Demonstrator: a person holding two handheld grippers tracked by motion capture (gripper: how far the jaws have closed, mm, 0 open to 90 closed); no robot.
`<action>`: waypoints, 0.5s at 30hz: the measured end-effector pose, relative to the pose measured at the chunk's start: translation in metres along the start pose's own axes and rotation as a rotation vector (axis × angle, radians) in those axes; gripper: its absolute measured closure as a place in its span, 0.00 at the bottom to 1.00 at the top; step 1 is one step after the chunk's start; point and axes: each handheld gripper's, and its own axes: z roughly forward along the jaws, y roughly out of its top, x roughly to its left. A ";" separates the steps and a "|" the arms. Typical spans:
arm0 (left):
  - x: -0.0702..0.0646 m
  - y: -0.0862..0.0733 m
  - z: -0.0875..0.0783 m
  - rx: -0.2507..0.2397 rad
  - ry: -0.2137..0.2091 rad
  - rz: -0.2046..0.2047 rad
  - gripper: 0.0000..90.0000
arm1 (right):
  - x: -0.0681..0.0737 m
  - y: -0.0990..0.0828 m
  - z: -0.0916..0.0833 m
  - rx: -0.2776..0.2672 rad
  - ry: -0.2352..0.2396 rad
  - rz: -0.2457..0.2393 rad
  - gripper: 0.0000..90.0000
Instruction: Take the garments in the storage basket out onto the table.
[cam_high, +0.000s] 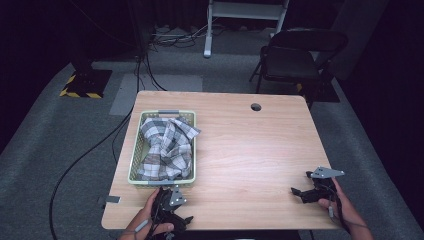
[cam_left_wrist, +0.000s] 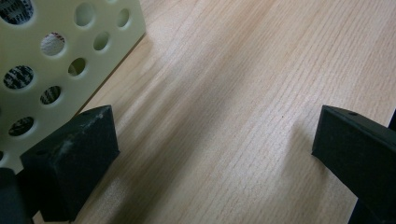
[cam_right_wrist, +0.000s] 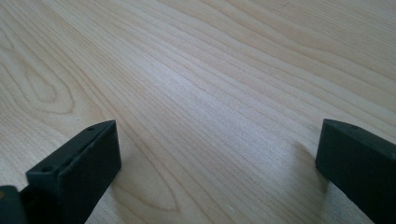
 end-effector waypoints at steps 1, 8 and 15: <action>0.000 0.000 0.000 0.003 -0.001 0.002 0.00 | 0.000 0.000 0.000 0.001 0.001 -0.001 0.00; 0.000 0.004 0.001 0.027 -0.001 0.003 0.00 | 0.000 0.000 0.000 0.001 0.002 -0.002 0.00; -0.005 0.006 0.000 0.050 0.000 0.007 0.00 | 0.000 0.000 0.000 0.001 0.000 0.000 0.00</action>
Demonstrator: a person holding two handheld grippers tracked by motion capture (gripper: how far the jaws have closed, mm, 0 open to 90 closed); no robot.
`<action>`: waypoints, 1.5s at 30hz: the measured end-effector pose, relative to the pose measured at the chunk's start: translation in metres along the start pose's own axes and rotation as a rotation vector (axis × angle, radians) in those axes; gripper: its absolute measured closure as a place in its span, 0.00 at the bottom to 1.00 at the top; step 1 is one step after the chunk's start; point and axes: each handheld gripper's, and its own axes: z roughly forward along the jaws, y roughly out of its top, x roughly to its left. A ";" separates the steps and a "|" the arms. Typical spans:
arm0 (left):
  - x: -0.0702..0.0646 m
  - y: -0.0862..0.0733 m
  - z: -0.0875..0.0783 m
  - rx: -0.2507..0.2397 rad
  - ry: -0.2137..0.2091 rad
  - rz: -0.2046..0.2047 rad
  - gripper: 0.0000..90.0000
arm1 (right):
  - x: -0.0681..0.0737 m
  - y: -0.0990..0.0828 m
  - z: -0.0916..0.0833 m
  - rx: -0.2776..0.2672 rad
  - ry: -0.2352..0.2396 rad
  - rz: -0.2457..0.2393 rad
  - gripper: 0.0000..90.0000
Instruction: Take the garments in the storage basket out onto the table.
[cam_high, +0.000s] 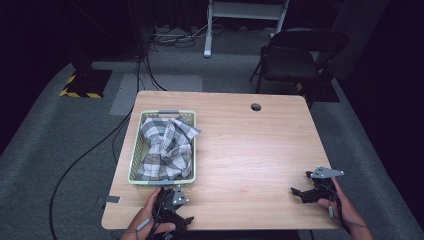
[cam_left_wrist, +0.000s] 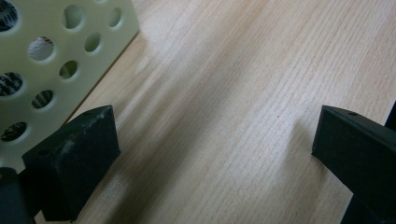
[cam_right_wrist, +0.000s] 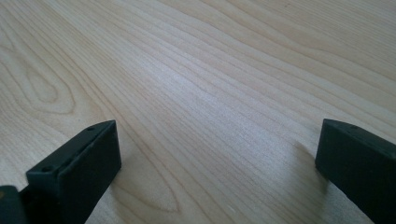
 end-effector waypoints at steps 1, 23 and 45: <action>-0.001 0.001 0.000 0.004 -0.001 0.003 0.00 | 0.000 0.000 0.000 0.000 0.000 0.000 0.00; -0.011 0.010 -0.010 0.021 0.051 0.035 0.04 | 0.000 0.000 0.000 0.000 0.001 0.000 0.00; -0.021 0.021 -0.030 -0.041 0.060 0.073 0.05 | 0.000 0.000 0.000 0.000 0.001 0.001 0.00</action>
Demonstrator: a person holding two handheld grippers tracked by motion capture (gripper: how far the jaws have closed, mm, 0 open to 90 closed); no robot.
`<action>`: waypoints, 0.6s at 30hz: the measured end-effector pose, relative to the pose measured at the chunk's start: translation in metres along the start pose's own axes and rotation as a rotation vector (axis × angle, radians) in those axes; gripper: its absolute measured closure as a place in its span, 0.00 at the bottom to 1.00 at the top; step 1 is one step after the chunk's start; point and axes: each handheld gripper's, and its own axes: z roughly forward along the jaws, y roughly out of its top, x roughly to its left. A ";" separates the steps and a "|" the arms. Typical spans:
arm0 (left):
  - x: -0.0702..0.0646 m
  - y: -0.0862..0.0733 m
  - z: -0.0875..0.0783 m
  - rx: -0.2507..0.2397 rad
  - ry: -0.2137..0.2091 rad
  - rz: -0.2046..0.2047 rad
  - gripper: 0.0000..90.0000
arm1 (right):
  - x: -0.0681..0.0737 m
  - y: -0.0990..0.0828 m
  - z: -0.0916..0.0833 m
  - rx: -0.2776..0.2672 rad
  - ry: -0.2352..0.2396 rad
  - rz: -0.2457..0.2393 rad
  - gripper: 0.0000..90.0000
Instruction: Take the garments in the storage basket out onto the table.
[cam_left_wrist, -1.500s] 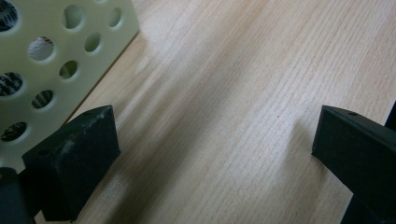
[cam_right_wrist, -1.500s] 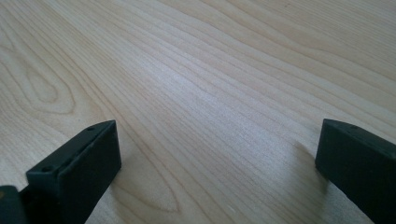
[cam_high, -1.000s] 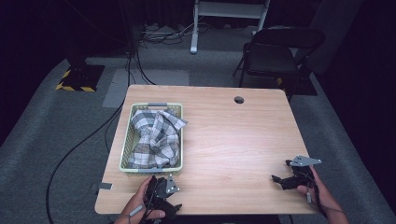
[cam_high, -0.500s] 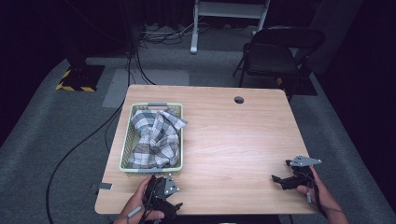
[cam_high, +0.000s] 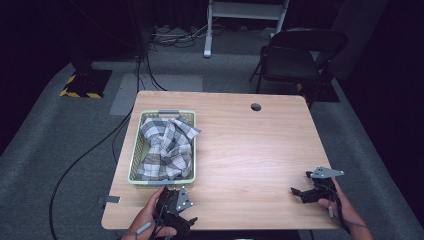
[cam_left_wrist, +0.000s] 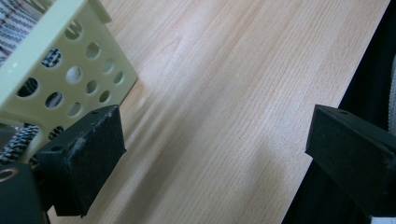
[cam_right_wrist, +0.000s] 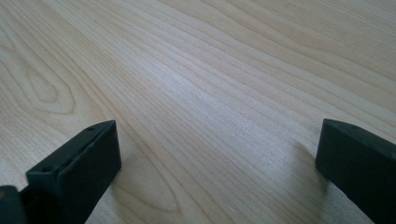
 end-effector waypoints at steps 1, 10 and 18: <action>0.000 0.001 -0.001 -0.001 0.003 0.003 0.05 | 0.000 0.000 0.000 0.000 0.000 0.000 0.00; -0.001 0.007 -0.011 -0.036 0.001 0.006 0.05 | 0.000 0.000 0.000 0.000 0.000 0.000 0.00; 0.000 0.011 -0.018 -0.056 0.026 0.014 0.05 | 0.000 0.000 0.000 0.000 0.000 0.000 0.00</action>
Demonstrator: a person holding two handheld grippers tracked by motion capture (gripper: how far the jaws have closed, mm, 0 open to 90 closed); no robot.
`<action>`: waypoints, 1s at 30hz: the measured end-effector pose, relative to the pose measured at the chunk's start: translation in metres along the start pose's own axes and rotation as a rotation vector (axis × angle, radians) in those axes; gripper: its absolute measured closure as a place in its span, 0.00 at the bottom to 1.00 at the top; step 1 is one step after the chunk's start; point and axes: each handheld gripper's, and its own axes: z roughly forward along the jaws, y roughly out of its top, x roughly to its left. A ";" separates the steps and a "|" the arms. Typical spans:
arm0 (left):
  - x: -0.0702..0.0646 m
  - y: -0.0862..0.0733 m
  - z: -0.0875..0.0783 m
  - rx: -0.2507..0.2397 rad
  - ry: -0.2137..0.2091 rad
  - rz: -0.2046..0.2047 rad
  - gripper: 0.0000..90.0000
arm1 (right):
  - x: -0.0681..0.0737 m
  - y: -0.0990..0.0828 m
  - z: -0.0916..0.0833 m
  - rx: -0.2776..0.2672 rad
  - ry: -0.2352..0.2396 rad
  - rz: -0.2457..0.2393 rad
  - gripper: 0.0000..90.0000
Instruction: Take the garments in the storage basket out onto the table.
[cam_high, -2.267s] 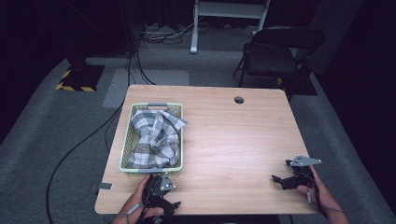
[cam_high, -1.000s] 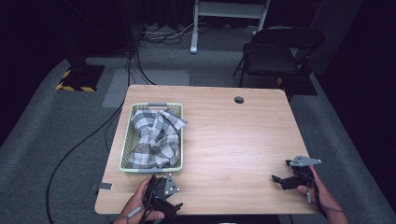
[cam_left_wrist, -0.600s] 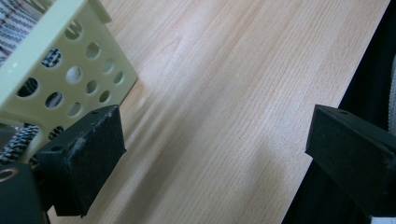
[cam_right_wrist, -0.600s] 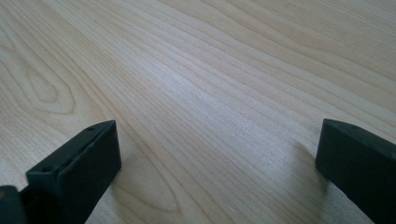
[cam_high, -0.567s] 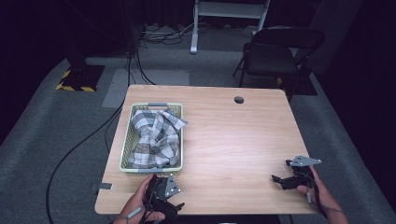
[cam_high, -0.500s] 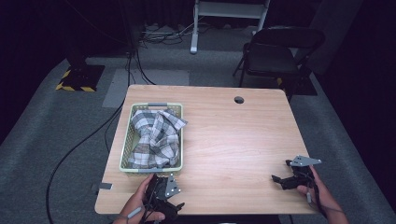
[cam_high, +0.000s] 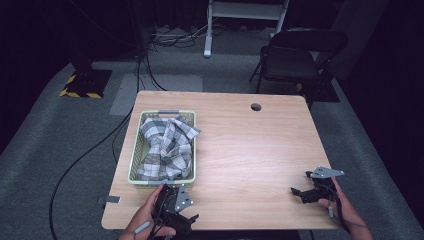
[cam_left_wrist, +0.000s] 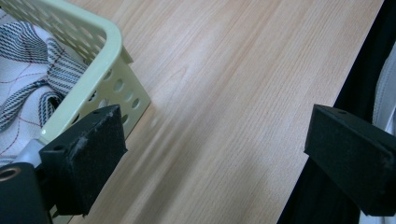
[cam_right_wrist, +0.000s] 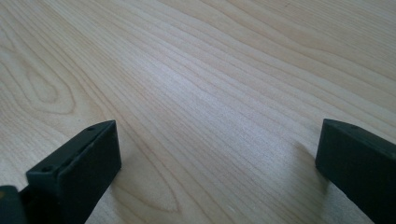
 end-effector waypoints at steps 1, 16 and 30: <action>0.000 0.000 0.000 0.001 0.002 -0.001 0.05 | 0.000 0.000 0.000 0.000 0.000 0.000 0.00; 0.013 0.010 -0.010 -0.037 0.032 -0.006 0.05 | 0.000 0.000 0.000 0.000 0.000 0.000 0.00; 0.031 0.023 -0.015 -0.045 0.073 -0.021 0.05 | 0.000 0.000 0.000 0.000 0.000 0.000 0.00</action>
